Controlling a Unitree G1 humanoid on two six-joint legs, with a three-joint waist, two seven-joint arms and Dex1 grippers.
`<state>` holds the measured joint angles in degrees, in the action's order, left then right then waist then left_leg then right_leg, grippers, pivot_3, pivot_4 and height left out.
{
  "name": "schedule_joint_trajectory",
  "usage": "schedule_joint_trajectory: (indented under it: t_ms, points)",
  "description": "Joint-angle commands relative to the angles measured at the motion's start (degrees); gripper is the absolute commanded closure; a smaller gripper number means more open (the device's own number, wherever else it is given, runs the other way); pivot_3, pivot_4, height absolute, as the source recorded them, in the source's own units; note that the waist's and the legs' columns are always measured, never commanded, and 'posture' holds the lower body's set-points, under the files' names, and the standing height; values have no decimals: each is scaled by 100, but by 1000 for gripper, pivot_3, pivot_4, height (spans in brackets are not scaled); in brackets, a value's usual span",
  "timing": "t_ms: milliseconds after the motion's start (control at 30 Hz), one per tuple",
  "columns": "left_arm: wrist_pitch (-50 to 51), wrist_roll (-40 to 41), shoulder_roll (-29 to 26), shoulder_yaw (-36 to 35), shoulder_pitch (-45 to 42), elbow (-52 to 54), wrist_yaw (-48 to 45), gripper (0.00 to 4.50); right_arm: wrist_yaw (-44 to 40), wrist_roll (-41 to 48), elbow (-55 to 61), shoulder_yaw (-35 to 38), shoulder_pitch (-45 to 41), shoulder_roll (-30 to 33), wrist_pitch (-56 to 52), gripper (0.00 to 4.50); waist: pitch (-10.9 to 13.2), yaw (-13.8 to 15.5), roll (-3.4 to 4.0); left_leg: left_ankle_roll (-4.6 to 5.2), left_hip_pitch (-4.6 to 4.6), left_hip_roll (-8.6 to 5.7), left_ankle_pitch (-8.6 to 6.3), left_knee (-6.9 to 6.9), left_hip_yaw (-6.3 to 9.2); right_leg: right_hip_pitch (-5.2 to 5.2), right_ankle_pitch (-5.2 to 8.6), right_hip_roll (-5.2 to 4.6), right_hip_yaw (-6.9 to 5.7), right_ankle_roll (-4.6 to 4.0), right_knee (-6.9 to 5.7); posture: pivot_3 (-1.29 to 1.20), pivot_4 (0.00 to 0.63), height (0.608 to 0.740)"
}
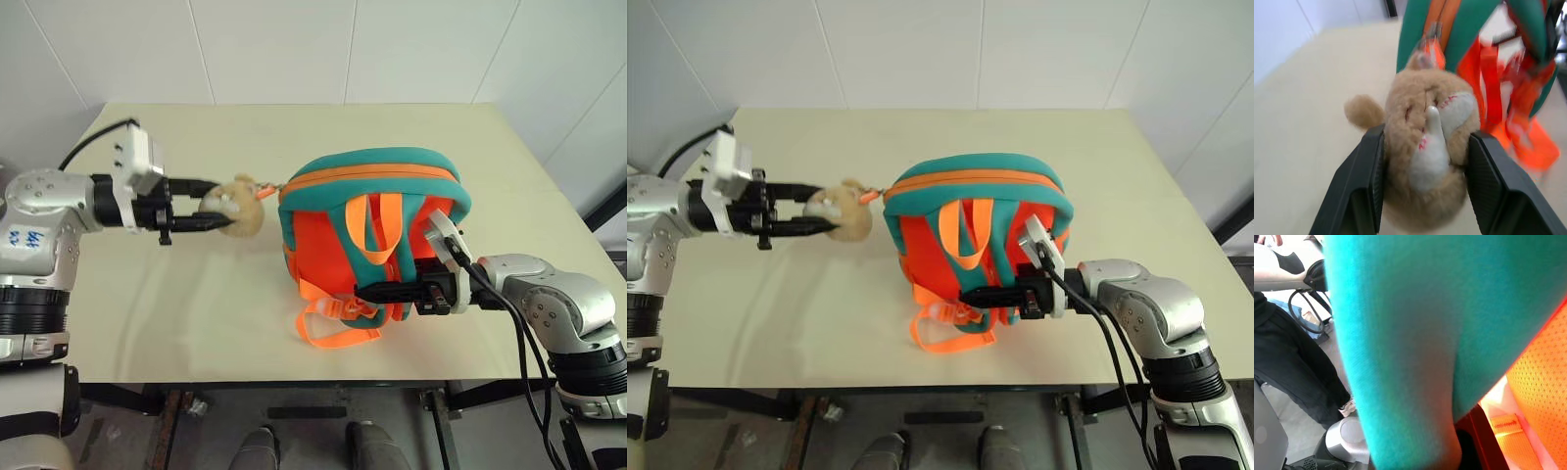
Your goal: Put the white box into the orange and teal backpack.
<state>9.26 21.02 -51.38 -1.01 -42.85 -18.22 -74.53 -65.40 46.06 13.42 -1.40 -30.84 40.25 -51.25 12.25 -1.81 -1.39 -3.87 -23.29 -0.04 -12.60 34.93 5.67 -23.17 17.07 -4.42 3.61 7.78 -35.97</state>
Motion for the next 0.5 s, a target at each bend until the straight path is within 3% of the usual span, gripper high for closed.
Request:
schedule_joint_trajectory:
  t_ms: [33, 300, 400, 500]
  points:
    - [-635, -420, 382, 146, 203, -661, 132, 2228, 130, 178, 181, 238, 101, -30, -14, 4500, 0, 20, 0, 0, -1, 0, 0, 0, 0, -1, 1, 0, 0, -1, -2, 0, 150, 740]
    - [-1730, -1204, 1838, 765, 186, -1960, 601, 2228, 411, 262, 196, 255, 190, -146, -39, 4500, -1, 38, -4, 2, -1, -3, -1, 12, 3, 10, -4, -3, -1, 5, 0, 0, 150, 740]
    - [-2020, -1287, 2052, 760, 340, -2210, 732, 2228, 524, 139, 129, 289, 221, -239, 160, 4500, -5, 37, 1, 2, 6, -3, -1, 13, 4, 17, -4, -3, -2, 6, -1, 0, 150, 740]
    - [-2051, -1208, 2000, 776, 597, -1622, 614, 2228, 943, -509, -49, 380, 236, -529, 1061, 4500, -9, 34, 3, 3, 25, -4, -1, 15, 5, 40, -5, -4, -2, 8, 2, 0, 150, 740]
